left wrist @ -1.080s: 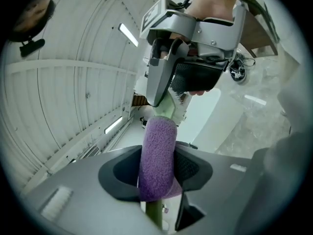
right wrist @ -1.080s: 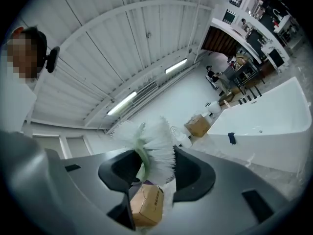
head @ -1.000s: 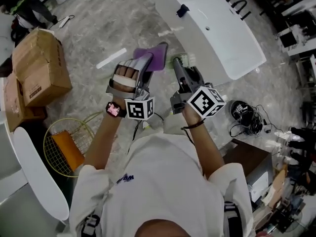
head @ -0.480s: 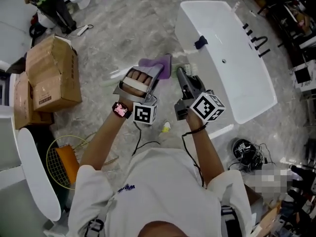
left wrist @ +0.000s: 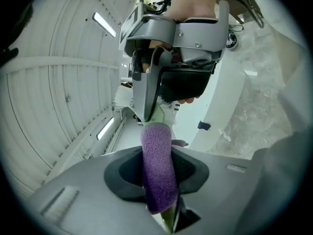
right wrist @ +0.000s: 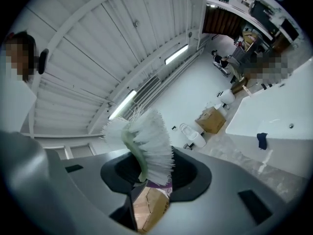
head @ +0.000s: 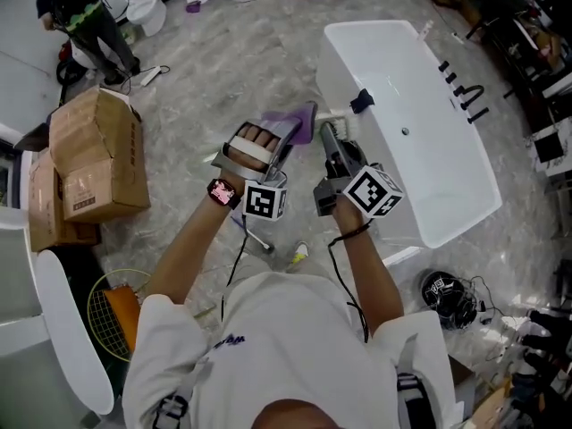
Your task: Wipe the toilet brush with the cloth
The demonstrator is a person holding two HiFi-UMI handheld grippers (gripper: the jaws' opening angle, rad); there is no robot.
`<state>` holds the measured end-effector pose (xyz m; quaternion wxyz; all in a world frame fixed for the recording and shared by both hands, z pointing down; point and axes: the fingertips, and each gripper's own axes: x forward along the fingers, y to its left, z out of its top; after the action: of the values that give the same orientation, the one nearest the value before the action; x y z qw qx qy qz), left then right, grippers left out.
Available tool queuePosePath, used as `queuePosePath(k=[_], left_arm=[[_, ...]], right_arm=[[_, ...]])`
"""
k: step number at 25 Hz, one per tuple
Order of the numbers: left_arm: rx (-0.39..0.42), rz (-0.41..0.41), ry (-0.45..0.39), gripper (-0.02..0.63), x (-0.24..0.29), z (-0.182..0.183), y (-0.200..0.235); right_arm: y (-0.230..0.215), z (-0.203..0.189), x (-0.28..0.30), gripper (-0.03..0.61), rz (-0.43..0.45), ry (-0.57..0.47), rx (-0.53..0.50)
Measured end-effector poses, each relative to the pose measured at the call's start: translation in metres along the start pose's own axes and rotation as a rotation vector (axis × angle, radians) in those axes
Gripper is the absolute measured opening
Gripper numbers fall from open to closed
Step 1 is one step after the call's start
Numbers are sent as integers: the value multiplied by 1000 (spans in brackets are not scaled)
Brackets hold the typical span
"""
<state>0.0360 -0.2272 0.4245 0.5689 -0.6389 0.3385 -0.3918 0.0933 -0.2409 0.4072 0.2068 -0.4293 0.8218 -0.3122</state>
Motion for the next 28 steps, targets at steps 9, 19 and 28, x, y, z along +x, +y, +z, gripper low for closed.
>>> queuePosePath(k=[9, 19, 28], left_arm=[[43, 12, -123, 98, 4, -24, 10], [28, 19, -176, 97, 12, -39, 24], [43, 20, -167, 97, 21, -52, 21]], right_arm=[[8, -5, 17, 155, -75, -89, 32], [24, 11, 33, 174, -102, -146, -279], [9, 15, 39, 152, -123, -206, -69]])
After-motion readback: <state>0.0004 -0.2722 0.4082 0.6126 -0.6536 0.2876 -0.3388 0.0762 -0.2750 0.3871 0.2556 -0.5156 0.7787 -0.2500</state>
